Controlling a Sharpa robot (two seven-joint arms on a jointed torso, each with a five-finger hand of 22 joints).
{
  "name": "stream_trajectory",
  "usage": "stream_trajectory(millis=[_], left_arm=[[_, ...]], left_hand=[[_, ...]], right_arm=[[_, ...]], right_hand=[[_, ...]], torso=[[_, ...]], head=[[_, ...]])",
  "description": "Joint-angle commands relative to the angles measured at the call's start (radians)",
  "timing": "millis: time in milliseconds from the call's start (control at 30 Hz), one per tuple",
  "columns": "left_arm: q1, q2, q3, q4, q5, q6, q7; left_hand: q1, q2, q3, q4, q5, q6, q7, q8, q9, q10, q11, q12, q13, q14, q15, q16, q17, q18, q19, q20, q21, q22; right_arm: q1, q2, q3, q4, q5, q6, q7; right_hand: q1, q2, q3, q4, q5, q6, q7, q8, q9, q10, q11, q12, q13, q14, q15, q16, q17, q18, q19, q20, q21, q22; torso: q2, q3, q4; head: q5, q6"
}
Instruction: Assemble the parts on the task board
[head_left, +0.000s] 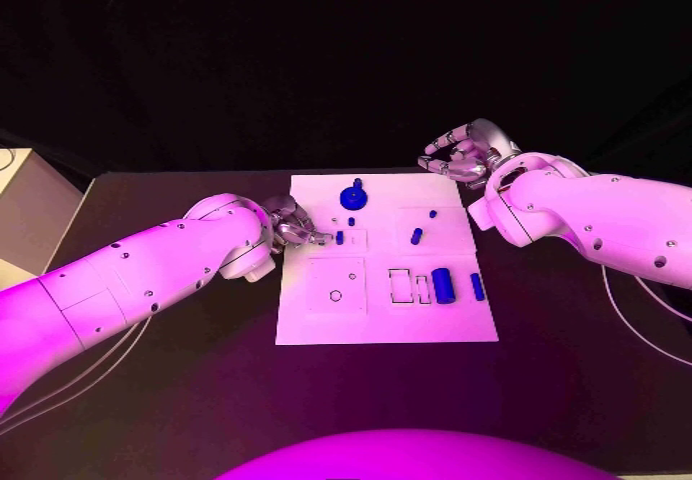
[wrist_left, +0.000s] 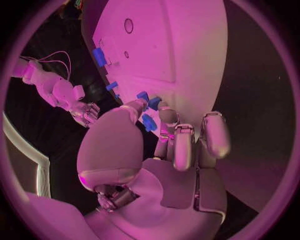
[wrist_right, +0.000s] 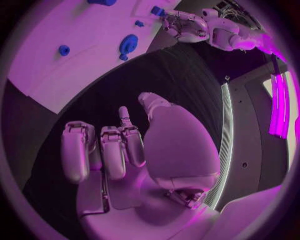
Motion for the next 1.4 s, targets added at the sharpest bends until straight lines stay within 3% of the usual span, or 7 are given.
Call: stream_trajectory(millis=[33,433,667,800,900,1167,1400], left_arm=[[-0.006,-0.004,-0.003,0.001,-0.003,0.024,-0.029],[-0.006,-0.014,-0.001,0.014,0.007,0.019,-0.026],[-0.007,-0.019,0.004,0.023,0.016,0.010,-0.021],[-0.008,-0.023,0.013,0.031,0.028,0.005,-0.016],[-0.012,-0.029,0.025,0.041,0.044,0.000,-0.009],[-0.029,-0.054,0.085,0.068,0.138,-0.015,0.017],[-0.033,-0.082,0.114,0.081,0.191,-0.037,0.055]], left_hand=[[-0.007,0.006,-0.019,0.000,-0.023,0.002,0.004,-0.004,0.002,-0.009,-0.002,0.004,-0.002,0.085,0.009,0.001,0.197,0.005,-0.004,0.005,-0.006,0.002],[-0.002,0.036,-0.093,0.001,-0.093,0.006,0.002,-0.005,0.007,-0.010,-0.003,0.005,-0.010,0.085,0.008,0.001,0.198,0.006,-0.004,0.005,-0.006,0.003],[0.010,0.077,-0.188,0.002,-0.180,0.007,0.001,-0.006,0.013,-0.011,-0.004,0.008,-0.016,0.085,0.008,0.001,0.197,0.006,-0.004,0.004,-0.007,0.003],[-0.002,0.095,-0.245,0.002,-0.191,0.008,0.001,-0.004,0.017,-0.012,-0.004,0.009,-0.020,0.084,0.007,0.001,0.197,0.006,-0.005,0.004,-0.008,0.003],[-0.018,0.108,-0.282,0.002,-0.192,0.008,0.000,-0.002,0.021,-0.013,-0.004,0.009,-0.023,0.084,0.007,0.000,0.196,0.006,-0.005,0.004,-0.009,0.002],[-0.065,0.153,-0.353,0.003,-0.192,-0.006,0.004,-0.002,0.028,-0.030,-0.001,-0.005,-0.048,0.077,0.008,-0.011,0.177,0.011,-0.021,0.004,-0.025,-0.021],[-0.024,0.212,-0.387,0.001,-0.191,-0.067,0.030,-0.022,0.028,-0.129,0.023,-0.082,-0.173,0.037,0.029,-0.067,0.085,0.034,-0.095,0.021,-0.100,-0.125]], right_arm=[[-0.001,0.000,0.000,0.000,-0.002,0.006,0.012],[-0.003,-0.001,0.000,0.001,-0.002,0.006,0.012],[-0.004,-0.002,0.000,0.001,-0.002,0.005,0.012],[-0.004,-0.003,0.000,0.002,-0.002,0.005,0.012],[-0.004,-0.003,0.000,0.002,-0.002,0.005,0.012],[-0.004,-0.006,0.000,0.003,-0.001,0.004,0.012],[-0.004,-0.009,0.000,0.004,0.002,0.002,0.015]], right_hand=[[-0.006,0.001,0.008,0.000,0.005,-0.007,0.001,0.004,-0.001,0.019,0.000,0.004,0.183,0.103,0.001,-0.002,0.250,0.001,0.057,-0.002,-0.005,0.122],[-0.006,0.001,0.008,0.000,0.005,-0.007,0.001,0.004,-0.001,0.019,0.000,0.004,0.183,0.103,0.001,-0.002,0.250,0.001,0.057,-0.002,-0.005,0.122],[-0.006,0.001,0.008,0.000,0.005,-0.007,0.001,0.004,-0.001,0.019,0.000,0.004,0.183,0.103,0.001,-0.002,0.250,0.001,0.057,-0.002,-0.005,0.122],[-0.007,-0.001,0.011,-0.001,0.005,-0.009,0.002,0.004,-0.002,0.020,0.000,0.004,0.183,0.103,0.001,-0.001,0.252,0.001,0.057,-0.002,-0.006,0.121],[-0.007,-0.001,0.011,-0.001,0.005,-0.009,0.002,0.004,-0.002,0.020,0.000,0.004,0.183,0.103,0.001,-0.001,0.252,0.001,0.057,-0.002,-0.006,0.121],[-0.007,-0.001,0.011,-0.001,0.005,-0.009,0.002,0.004,-0.002,0.020,0.000,0.004,0.183,0.103,0.001,-0.001,0.252,0.001,0.057,-0.002,-0.006,0.121],[-0.007,-0.001,0.011,-0.001,0.005,-0.009,0.002,0.004,-0.002,0.020,0.000,0.004,0.183,0.103,0.001,-0.001,0.252,0.001,0.057,-0.002,-0.006,0.121]], torso=[[0.000,-0.0001,0.0003],[0.000,0.0003,-0.0002],[0.000,0.0009,0.0000],[0.000,0.0009,0.0000],[0.000,0.0013,-0.0003],[0.000,0.0011,0.0001],[-0.001,0.0007,0.0009]], head=[[0.000,0.000],[-0.001,-0.001],[-0.001,-0.001],[0.000,0.001],[0.001,0.001],[0.001,0.003],[0.000,0.005]])
